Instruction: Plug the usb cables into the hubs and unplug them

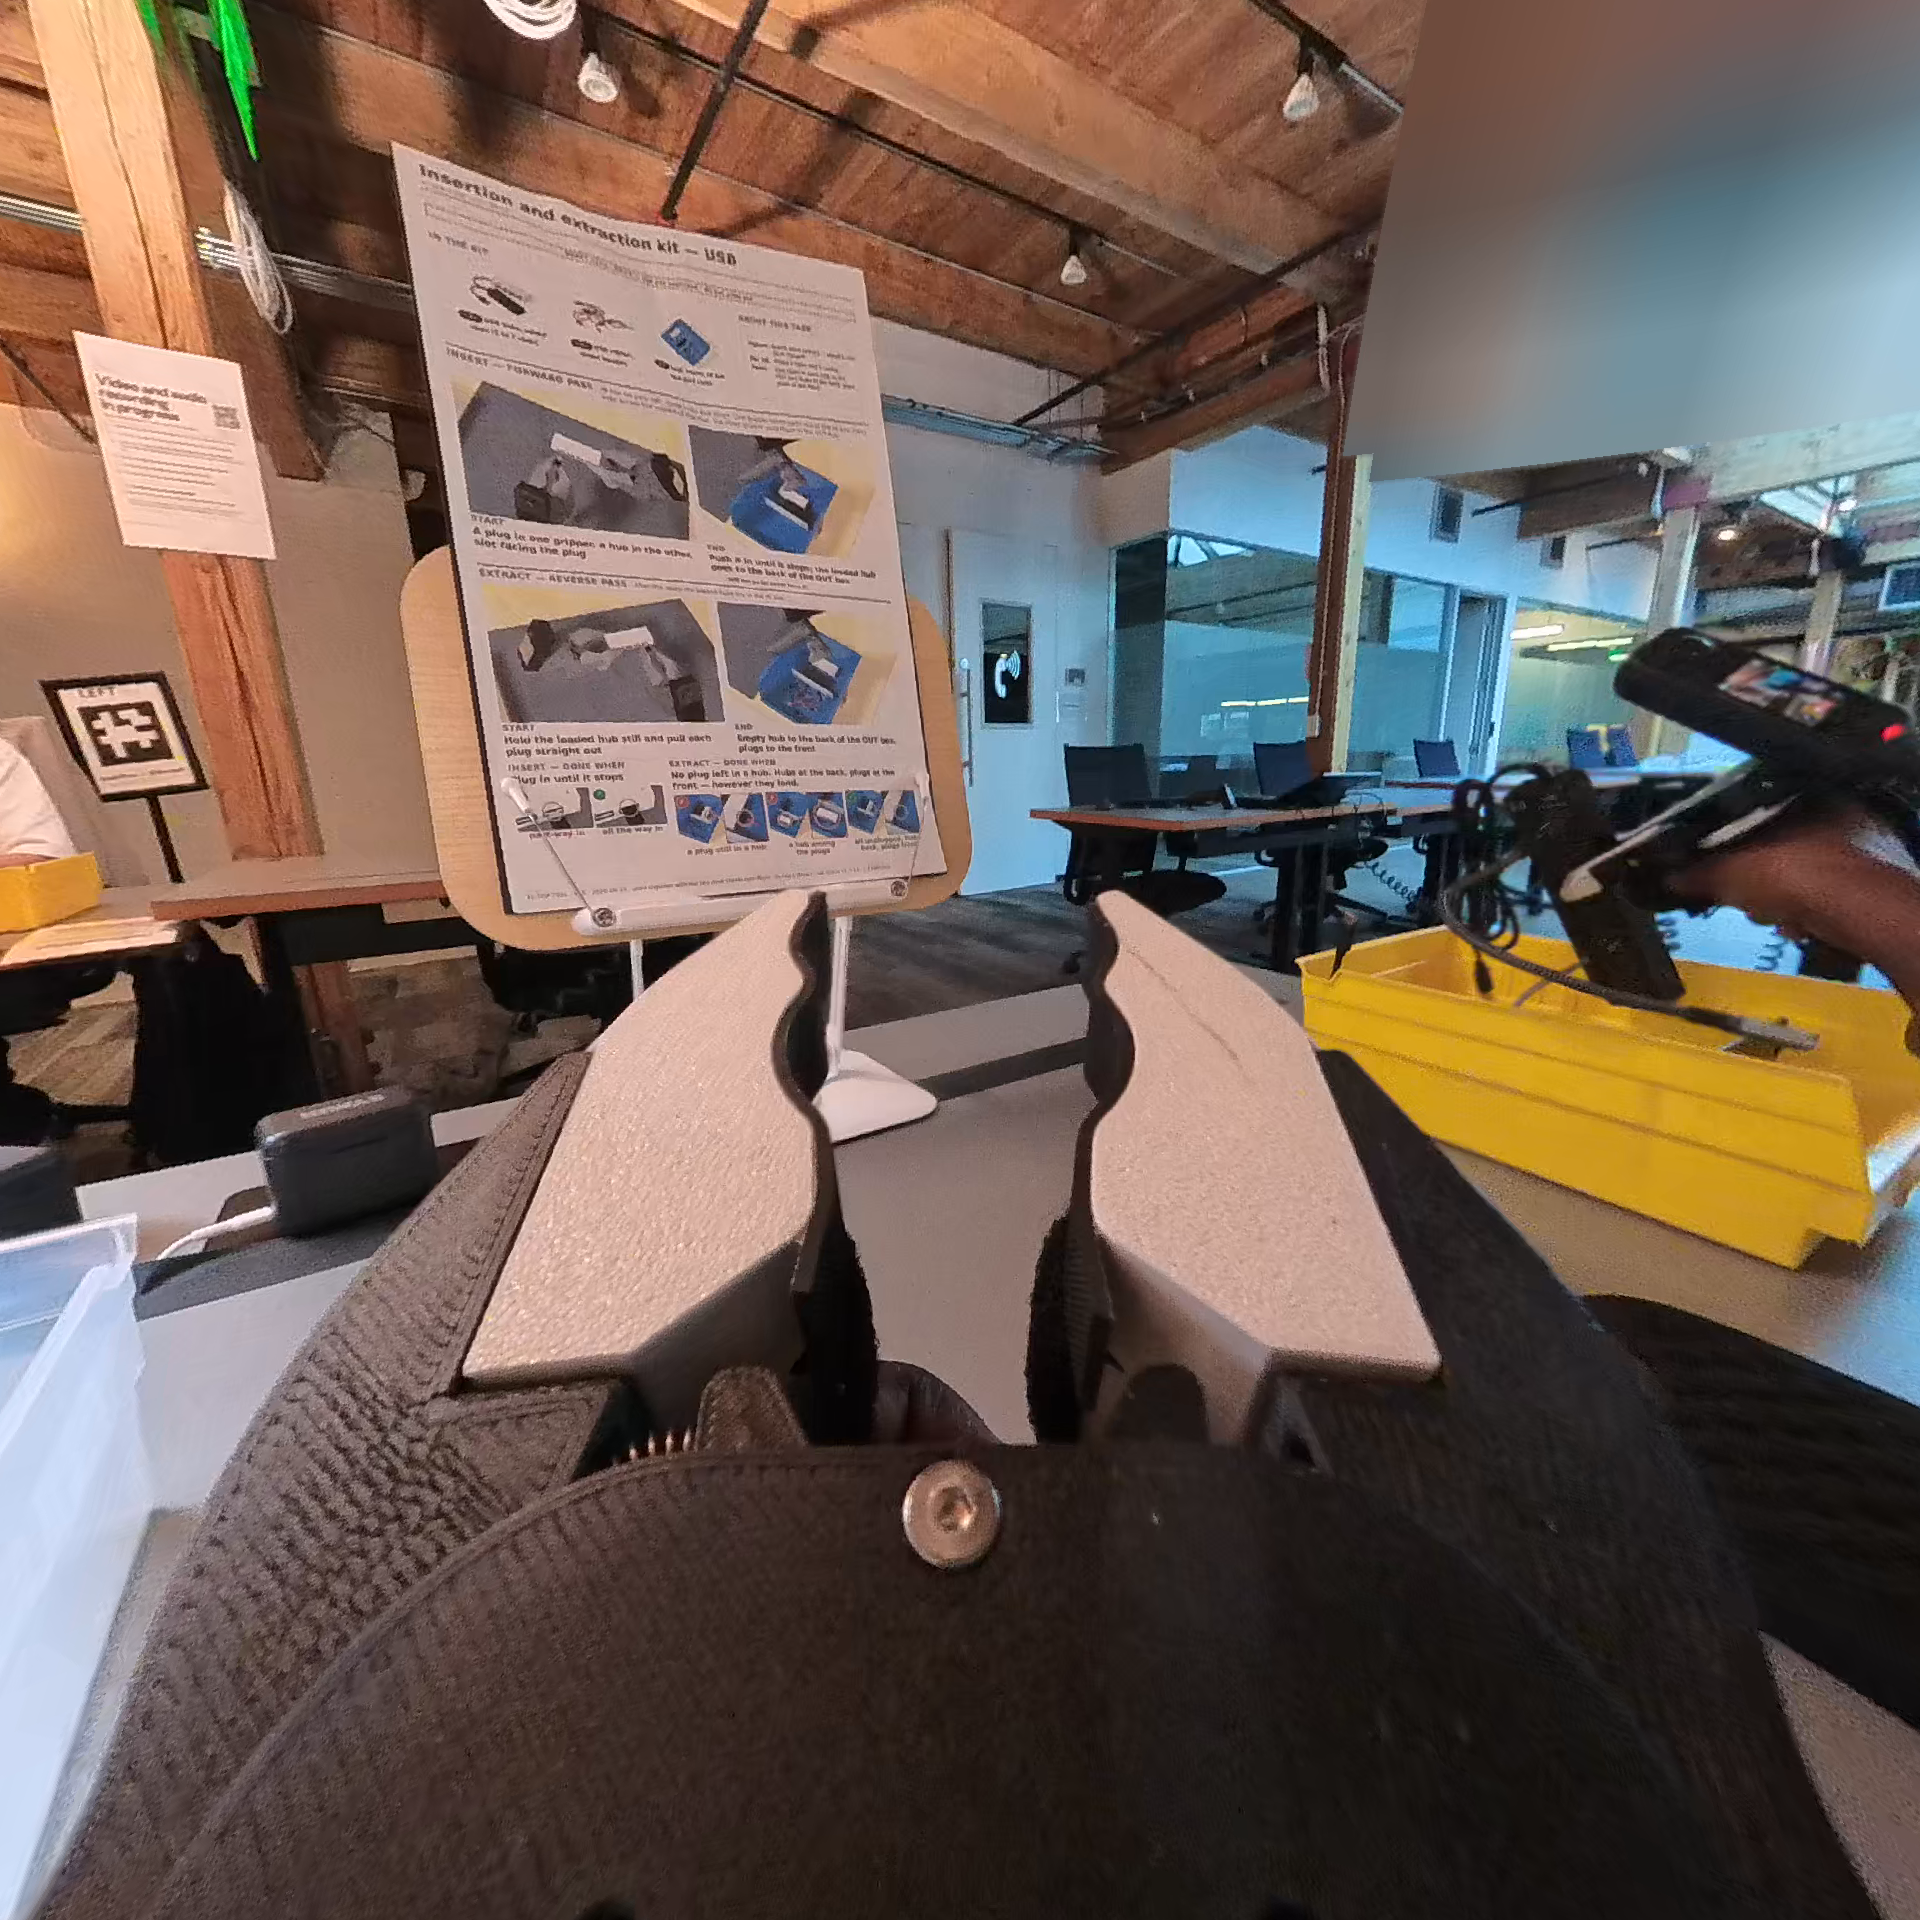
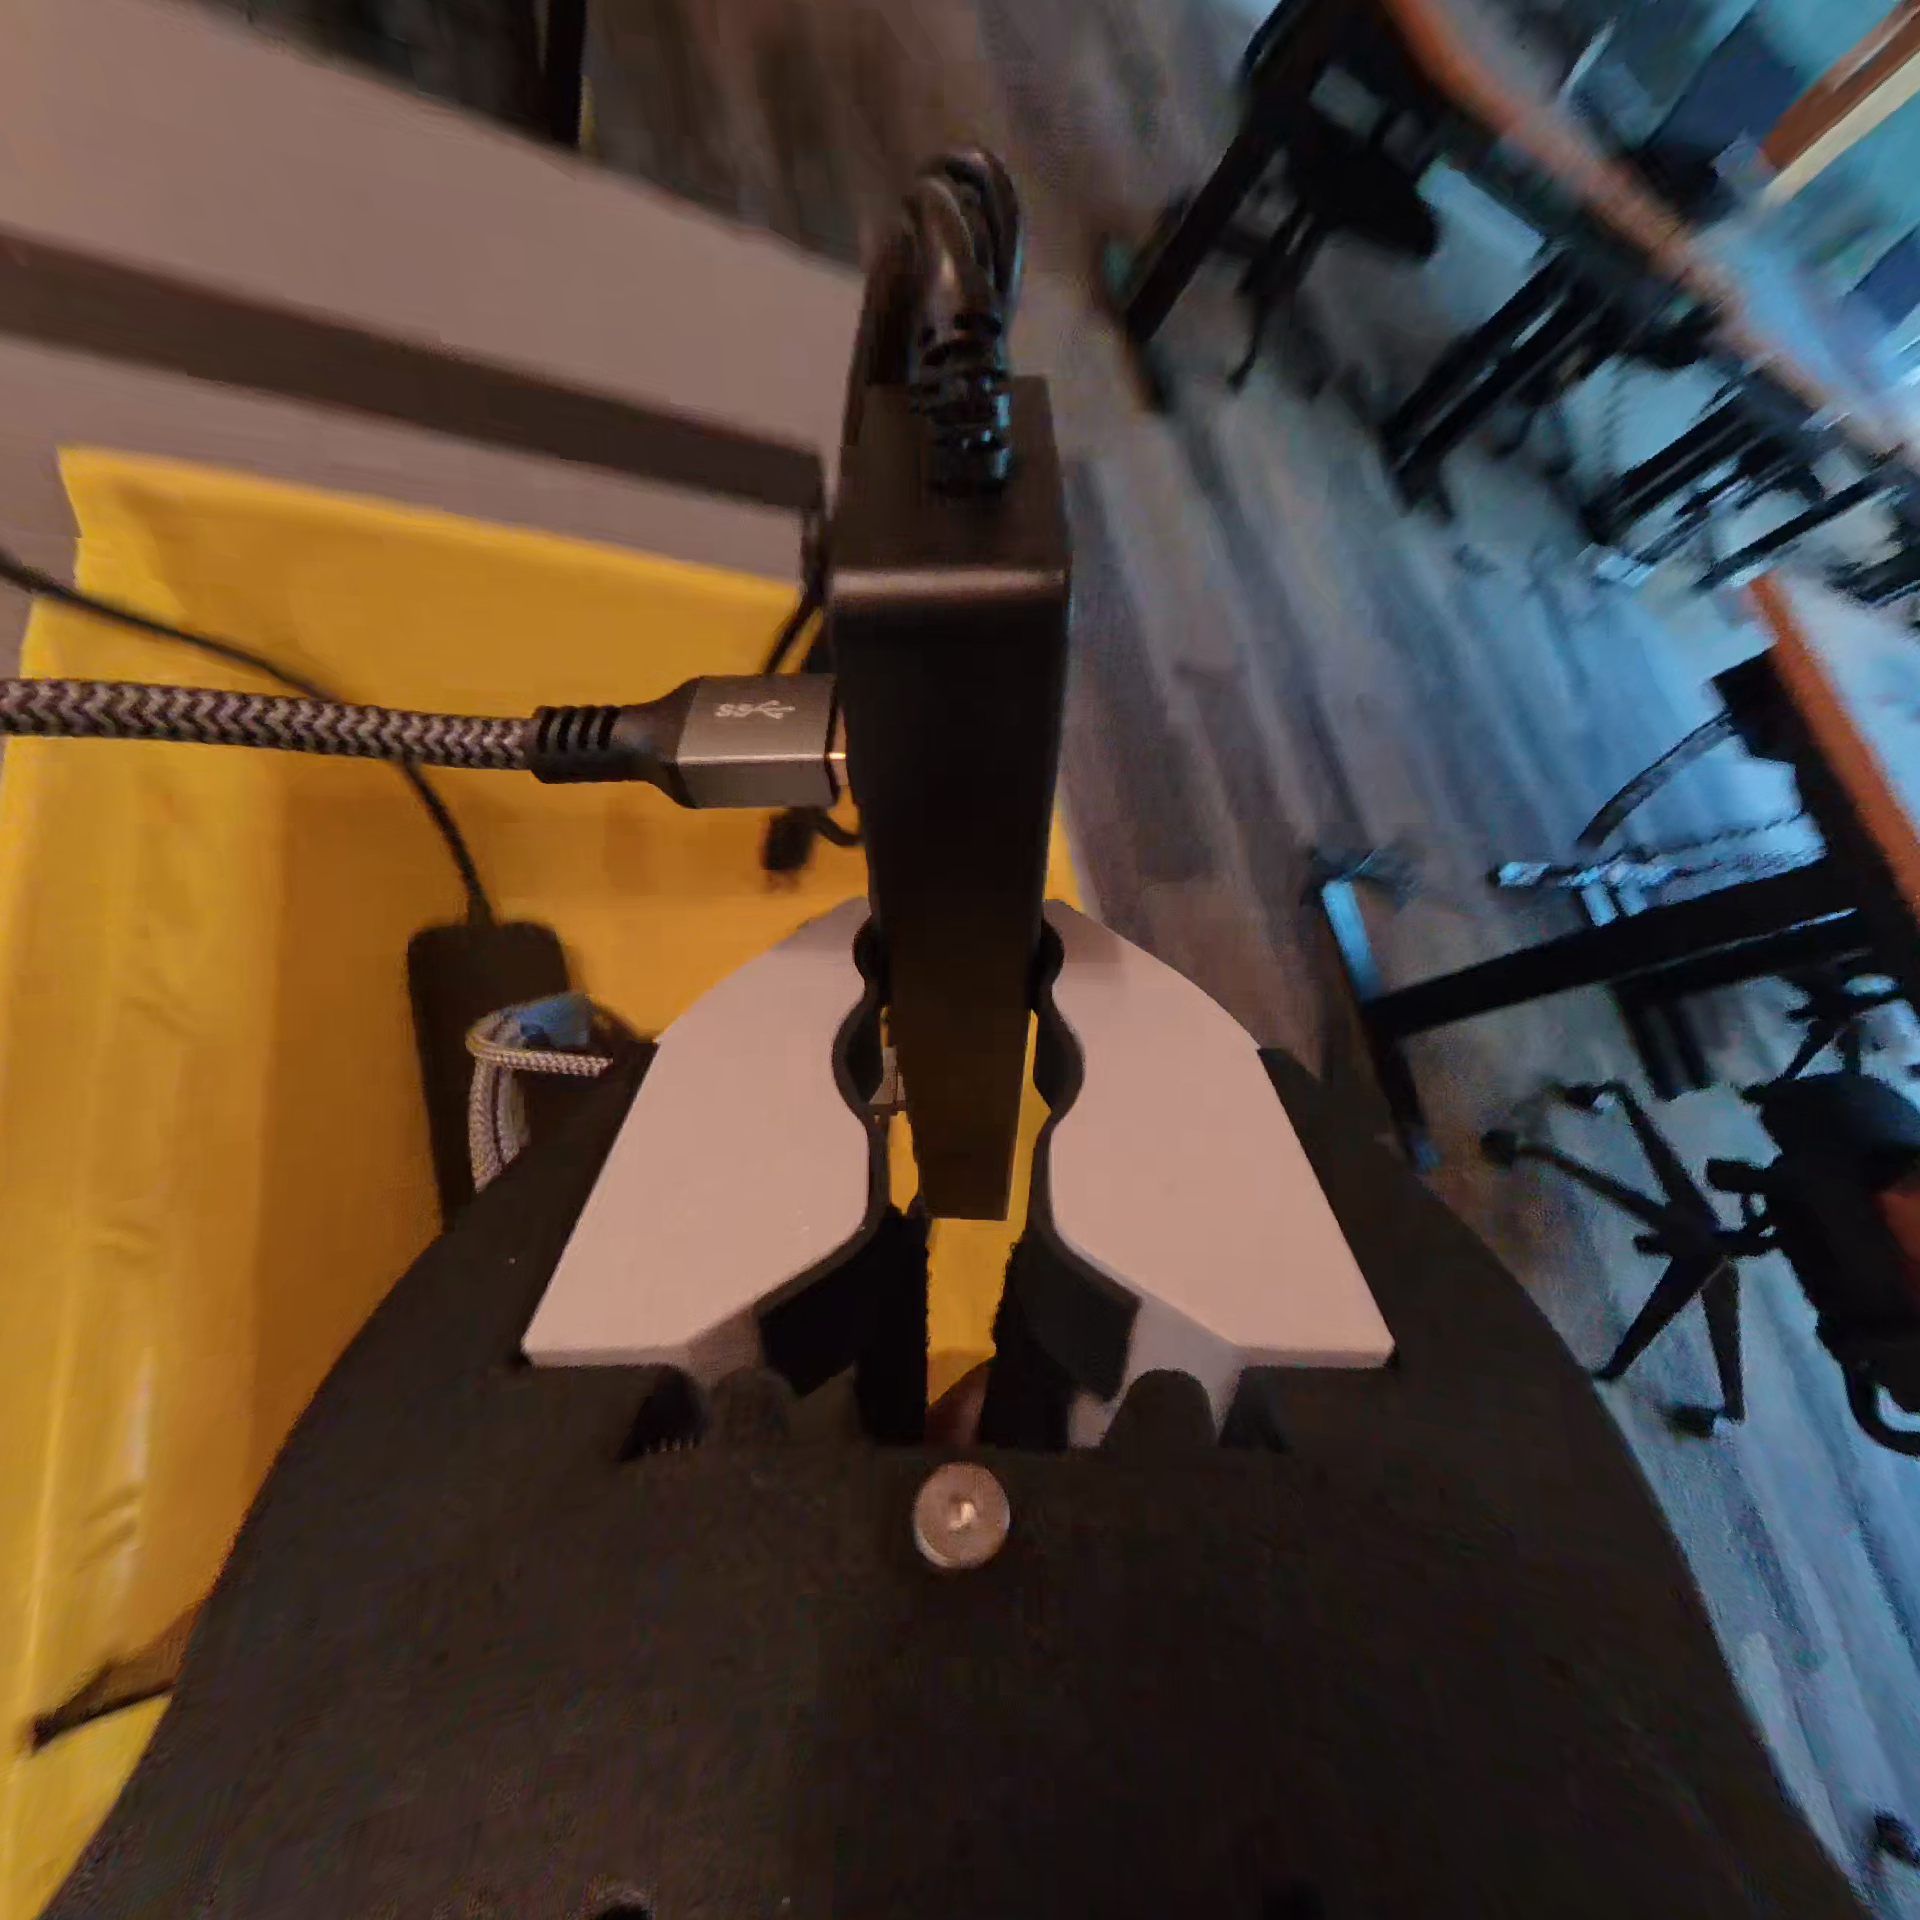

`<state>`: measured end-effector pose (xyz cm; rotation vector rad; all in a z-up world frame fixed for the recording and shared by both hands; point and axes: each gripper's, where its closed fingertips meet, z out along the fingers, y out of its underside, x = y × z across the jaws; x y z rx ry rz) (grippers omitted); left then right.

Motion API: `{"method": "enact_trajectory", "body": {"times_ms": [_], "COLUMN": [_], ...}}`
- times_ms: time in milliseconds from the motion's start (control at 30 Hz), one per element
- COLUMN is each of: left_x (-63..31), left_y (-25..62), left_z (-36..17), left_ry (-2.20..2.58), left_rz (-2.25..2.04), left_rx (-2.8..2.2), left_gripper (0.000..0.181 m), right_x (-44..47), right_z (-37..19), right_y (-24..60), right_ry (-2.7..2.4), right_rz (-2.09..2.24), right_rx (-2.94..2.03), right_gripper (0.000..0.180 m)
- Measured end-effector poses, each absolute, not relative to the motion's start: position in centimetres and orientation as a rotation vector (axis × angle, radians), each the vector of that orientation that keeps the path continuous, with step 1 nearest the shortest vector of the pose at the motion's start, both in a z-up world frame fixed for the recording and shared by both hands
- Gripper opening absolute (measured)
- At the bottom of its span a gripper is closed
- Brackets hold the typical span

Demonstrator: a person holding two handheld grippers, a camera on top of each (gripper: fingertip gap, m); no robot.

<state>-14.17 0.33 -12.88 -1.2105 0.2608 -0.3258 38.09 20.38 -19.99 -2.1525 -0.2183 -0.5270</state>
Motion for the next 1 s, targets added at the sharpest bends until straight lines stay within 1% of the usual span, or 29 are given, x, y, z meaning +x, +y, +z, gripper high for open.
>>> {"method": "enact_trajectory", "body": {"times_ms": [133,200,300,433,467,567,600,733,800,867,900,1000], "left_x": [-14.3,-14.4,-15.1,-16.4,-16.8,-17.7,-18.2,-20.6,-22.6,-24.5,-25.5,-27.0], "left_y": [0.3,0.1,0.0,-0.4,-0.6,-1.1,-1.3,-2.5,-3.2,-4.0,-4.3,-4.7], "left_z": [-12.8,-12.7,-12.6,-12.8,-12.9,-13.3,-13.4,-13.8,-14.2,-15.0,-15.6,-18.8], "left_ry": [0.275,0.283,0.292,0.298,0.298,0.316,0.328,0.343,0.318,0.278,0.254,0.158], "left_rz": [-0.316,-0.306,-0.262,-0.204,-0.195,-0.183,-0.176,-0.092,-0.024,0.046,0.075,0.006], "left_rx": [-1.232,-1.237,-1.249,-1.275,-1.286,-1.366,-1.403,-1.53,-1.594,-1.659,-1.687,-1.816], "left_gripper": [0.047,0.047,0.047,0.047,0.047,0.047,0.048,0.056,0.061,0.065,0.065,0.069], "right_x": [37.5,37.2,36.8,36.9,36.7,36.2,36.2,36.5,35.7,33.3,31.7,27.3], "right_z": [-24.6,-26.0,-27.2,-27.4,-27.5,-26.9,-26.1,-21.5,-18.8,-17.2,-17.0,-19.2], "right_y": [20.1,20.2,20.3,20.5,20.6,20.7,20.6,19.0,16.8,13.7,12.0,7.7], "right_ry": [-0.342,-0.397,-0.455,-0.491,-0.502,-0.484,-0.471,-0.365,-0.319,-0.312,-0.331,-0.411], "right_rz": [-0.453,-0.446,-0.434,-0.449,-0.436,-0.384,-0.372,-0.345,-0.285,-0.136,-0.046,0.131], "right_rx": [-2.478,-2.568,-2.665,-2.732,-2.737,-2.709,-2.665,-2.433,-2.286,-2.142,-2.086,-1.997], "right_gripper": [0.025,0.025,0.026,0.026,0.029,0.07,0.078,0.096,0.093,0.084,0.081,0.083]}}
